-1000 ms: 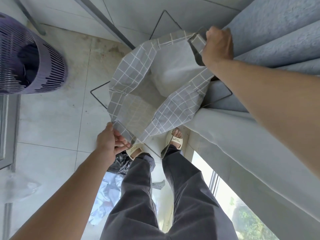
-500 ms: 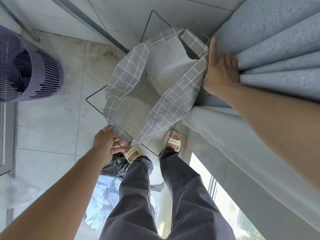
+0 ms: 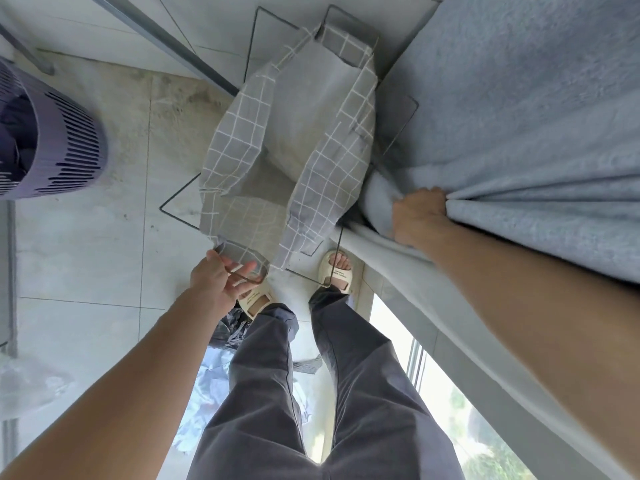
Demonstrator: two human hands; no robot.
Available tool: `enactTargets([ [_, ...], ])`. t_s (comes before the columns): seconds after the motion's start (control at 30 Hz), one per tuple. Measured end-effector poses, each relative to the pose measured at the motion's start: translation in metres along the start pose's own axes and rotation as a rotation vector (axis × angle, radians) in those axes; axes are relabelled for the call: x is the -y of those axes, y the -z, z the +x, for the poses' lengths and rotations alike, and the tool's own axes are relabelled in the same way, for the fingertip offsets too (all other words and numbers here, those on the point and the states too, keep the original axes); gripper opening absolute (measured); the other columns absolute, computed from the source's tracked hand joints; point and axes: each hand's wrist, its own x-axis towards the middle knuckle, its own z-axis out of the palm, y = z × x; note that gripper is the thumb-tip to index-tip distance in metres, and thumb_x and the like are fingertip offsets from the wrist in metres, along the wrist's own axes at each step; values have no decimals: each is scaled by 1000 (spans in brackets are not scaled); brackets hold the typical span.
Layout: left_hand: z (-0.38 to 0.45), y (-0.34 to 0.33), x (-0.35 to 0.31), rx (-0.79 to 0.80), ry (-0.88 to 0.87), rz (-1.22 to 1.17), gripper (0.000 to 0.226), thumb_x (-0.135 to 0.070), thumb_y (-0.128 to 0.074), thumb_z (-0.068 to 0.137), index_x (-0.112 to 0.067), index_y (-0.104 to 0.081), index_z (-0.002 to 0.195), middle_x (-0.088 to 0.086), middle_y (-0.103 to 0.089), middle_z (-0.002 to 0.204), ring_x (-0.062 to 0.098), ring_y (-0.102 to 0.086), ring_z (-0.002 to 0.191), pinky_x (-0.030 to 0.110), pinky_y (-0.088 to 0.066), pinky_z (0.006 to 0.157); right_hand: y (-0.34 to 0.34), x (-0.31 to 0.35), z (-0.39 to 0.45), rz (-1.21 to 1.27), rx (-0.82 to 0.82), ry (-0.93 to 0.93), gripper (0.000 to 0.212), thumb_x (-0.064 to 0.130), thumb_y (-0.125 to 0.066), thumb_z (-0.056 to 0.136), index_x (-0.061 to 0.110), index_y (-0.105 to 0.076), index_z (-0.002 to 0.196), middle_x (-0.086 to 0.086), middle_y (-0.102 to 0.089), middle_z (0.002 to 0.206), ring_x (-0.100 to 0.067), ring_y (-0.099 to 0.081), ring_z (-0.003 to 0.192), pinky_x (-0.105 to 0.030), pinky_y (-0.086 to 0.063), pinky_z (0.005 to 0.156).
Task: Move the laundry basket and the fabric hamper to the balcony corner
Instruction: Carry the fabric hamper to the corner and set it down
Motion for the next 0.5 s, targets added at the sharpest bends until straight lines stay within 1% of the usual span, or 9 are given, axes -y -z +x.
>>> enactTargets([
  [0.03,-1,-2,3,5,12,-2,32,-26,-41,104,-7,-50,78,18,-65,97,29,-76,67,54,-58,58,-3,8,-4,-14,33,26,47,37,-54,92,21,-55,137,-6,-56,141,-26,-51,130,-40,-35,107],
  [0.13,-8,-8,13,-18,51,-33,32,-19,-39,104,-7,-46,75,16,-61,93,30,-71,74,53,-58,56,-15,27,-18,-114,123,92,51,47,-59,92,19,-56,135,-7,-59,136,-28,-56,124,-44,-44,103],
  [0.17,-9,-9,16,-29,59,-46,33,-19,-39,104,-7,-46,74,16,-61,92,30,-71,74,52,-58,56,-21,31,-24,-139,146,120,50,47,-60,93,19,-56,134,-6,-60,135,-28,-57,123,-45,-46,102],
  [0.23,-12,-11,22,-24,78,-54,30,-18,-41,104,-7,-46,77,15,-60,93,28,-70,74,47,-59,53,-36,40,-36,-139,192,186,42,37,-61,94,18,-58,131,-4,-62,132,-26,-59,121,-42,-49,99],
  [0.3,-13,-12,28,1,95,-63,23,-16,-45,103,-6,-49,83,13,-60,92,24,-69,73,37,-57,45,-57,50,-50,-103,247,239,38,30,-61,93,18,-60,130,-3,-63,129,-24,-61,117,-39,-51,96],
  [0.33,-16,-15,29,10,98,-95,22,-16,-45,103,-6,-50,84,13,-60,92,23,-69,74,36,-58,46,-69,55,-57,-92,267,264,38,30,-60,94,18,-60,130,-3,-63,129,-24,-61,117,-38,-51,95],
  [0.43,-21,-24,36,33,121,-147,22,-18,-43,104,-8,-53,87,11,-64,105,23,-69,83,41,-60,65,-100,71,-80,-113,307,348,40,31,-56,97,15,-55,134,-6,-60,132,-25,-60,118,-38,-50,92],
  [0.47,-22,-28,38,53,131,-160,20,-19,-45,103,-9,-55,90,10,-65,112,22,-68,87,38,-60,69,-109,76,-85,-102,317,372,40,30,-56,96,14,-55,133,-7,-61,130,-26,-61,116,-37,-49,88],
  [0.5,-24,-33,42,60,125,-145,17,-20,-47,102,-10,-57,92,9,-64,117,20,-67,89,35,-61,68,-115,80,-88,-65,341,387,40,30,-58,94,14,-57,131,-7,-64,125,-25,-63,111,-35,-48,82],
])
